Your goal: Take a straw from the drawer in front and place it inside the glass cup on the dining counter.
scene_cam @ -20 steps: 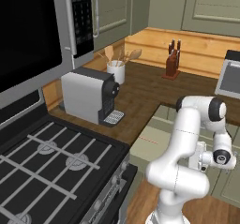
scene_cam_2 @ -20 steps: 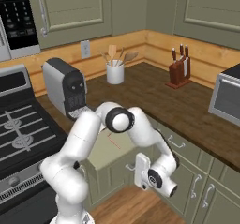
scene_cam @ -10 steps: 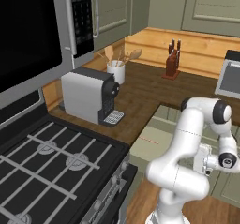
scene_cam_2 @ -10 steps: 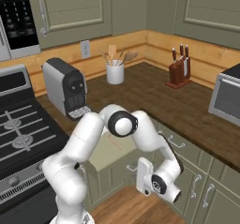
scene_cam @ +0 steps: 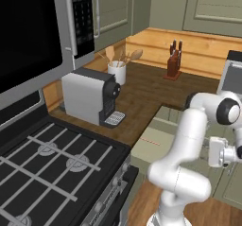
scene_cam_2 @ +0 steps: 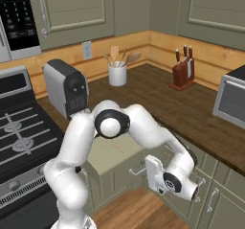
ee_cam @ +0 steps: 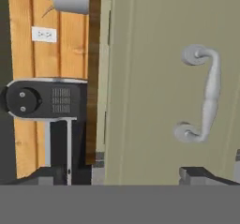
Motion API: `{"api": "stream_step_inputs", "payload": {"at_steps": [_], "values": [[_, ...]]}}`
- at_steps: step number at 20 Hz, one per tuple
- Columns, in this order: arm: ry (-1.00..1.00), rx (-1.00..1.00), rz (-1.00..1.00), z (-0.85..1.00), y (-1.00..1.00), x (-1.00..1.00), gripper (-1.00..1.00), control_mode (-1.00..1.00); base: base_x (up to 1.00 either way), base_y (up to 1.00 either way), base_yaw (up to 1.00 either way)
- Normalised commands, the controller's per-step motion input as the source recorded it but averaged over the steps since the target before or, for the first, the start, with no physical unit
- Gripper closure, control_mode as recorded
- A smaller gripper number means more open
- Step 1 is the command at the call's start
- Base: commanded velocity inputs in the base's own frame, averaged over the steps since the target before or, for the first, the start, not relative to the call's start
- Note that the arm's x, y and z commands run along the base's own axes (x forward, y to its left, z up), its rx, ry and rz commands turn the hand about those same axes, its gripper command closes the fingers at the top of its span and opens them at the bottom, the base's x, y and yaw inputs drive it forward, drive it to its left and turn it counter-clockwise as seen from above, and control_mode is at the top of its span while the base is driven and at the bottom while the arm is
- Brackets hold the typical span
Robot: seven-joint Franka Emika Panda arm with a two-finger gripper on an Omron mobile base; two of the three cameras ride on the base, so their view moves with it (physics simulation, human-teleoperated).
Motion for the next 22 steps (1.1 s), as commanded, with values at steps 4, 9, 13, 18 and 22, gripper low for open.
{"api": "stream_step_inputs", "payload": {"at_steps": [4, 9, 13, 18, 22], "values": [[-0.01, -0.40, 0.13, 1.00, 0.35, 0.00, -1.00, -1.00, 0.00, 0.00, 0.00], [-0.02, -0.45, 0.13, 0.95, 0.45, 0.06, -1.00, -1.00, 0.00, 0.00, 0.00], [0.00, -0.41, 0.19, 0.69, 0.48, 0.24, -1.00, -1.00, 0.00, 0.00, 0.00], [0.05, -0.39, 0.28, 0.16, 0.52, 0.45, -1.00, -1.00, 0.00, 0.00, 0.00], [0.09, -0.32, 0.31, -0.01, 0.36, 0.51, -1.00, -1.00, 0.00, 0.00, 0.00]]}}
